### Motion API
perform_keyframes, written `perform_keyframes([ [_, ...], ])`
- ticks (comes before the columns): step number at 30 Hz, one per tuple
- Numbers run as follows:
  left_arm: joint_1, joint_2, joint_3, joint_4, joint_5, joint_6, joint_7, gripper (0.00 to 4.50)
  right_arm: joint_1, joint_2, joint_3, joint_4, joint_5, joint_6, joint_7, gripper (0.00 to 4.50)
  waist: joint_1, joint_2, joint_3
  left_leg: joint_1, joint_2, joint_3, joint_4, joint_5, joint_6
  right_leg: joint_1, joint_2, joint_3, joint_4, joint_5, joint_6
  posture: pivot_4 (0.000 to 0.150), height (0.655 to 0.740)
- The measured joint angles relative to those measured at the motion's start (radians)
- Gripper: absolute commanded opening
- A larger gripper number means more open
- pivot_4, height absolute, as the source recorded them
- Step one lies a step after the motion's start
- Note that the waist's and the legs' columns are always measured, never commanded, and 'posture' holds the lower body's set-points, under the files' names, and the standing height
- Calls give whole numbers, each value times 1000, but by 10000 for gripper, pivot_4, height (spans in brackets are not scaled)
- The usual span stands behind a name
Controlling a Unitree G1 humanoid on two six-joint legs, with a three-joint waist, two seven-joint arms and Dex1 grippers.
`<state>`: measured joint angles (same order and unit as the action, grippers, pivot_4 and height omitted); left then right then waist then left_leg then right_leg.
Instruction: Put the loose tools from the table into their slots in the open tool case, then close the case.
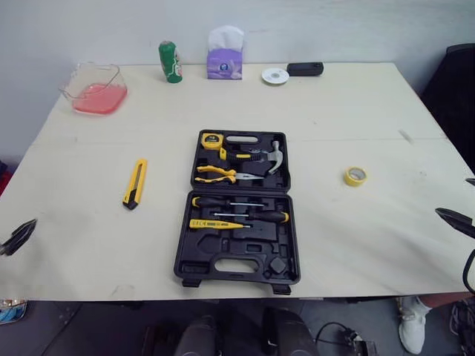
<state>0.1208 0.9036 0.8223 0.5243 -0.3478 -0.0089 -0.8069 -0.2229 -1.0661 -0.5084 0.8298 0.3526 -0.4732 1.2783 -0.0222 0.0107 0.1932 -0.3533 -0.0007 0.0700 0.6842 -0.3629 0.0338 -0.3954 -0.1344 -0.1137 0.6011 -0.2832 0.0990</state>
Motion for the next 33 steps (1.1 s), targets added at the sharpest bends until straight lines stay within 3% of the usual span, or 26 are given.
perform_keyframes([
  [8, 46, -29, 23, -50, -30, -17, 20, 44274, -26, 15, 32, 1, -13, -30, -7, 45000, -6, 0, 0, 0, 0, 0, -1, -2, -5, 0, -1, 0, 0, 0, 0, 1500, 7400],
  [14, 46, -105, -26, -313, -91, 129, 79, 44274, -86, 148, 82, -151, 50, 62, 7, 45000, -6, 0, 0, 1, 0, 0, -1, 0, -4, 0, -1, 0, 2, 0, 0, 1500, 7400],
  [20, -8, -86, -67, -627, -206, 605, 280, 44274, -121, 243, 119, -384, 155, 216, 14, 45000, -1, 0, 0, 0, 0, -1, -1, 1, -1, 1, 0, 0, 6, 0, 0, 1500, 7400],
  [24, -187, -71, -128, -784, -305, 930, 451, 44274, -118, 309, 186, -575, 212, 313, 9, 45000, 16, -1, 0, 0, -1, -2, 0, 2, -1, 1, 0, 0, 6, 0, 0, 1500, 7400],
  [30, -441, -102, -273, -832, -340, 1308, 644, 44274, -118, 369, 252, -770, 265, 430, -20, 45000, 24, -1, 0, 0, -2, -3, 0, 4, -2, 0, 3, 0, 7, 0, 0, 1500, 7400],
  [33, -543, -146, -348, -791, -311, 1394, 697, 44274, -115, 375, 276, -813, 277, 464, -8, 45000, 25, -2, 0, 0, -2, -2, 0, 5, -2, 1, 4, 0, 7, 0, 0, 1500, 7400],
])
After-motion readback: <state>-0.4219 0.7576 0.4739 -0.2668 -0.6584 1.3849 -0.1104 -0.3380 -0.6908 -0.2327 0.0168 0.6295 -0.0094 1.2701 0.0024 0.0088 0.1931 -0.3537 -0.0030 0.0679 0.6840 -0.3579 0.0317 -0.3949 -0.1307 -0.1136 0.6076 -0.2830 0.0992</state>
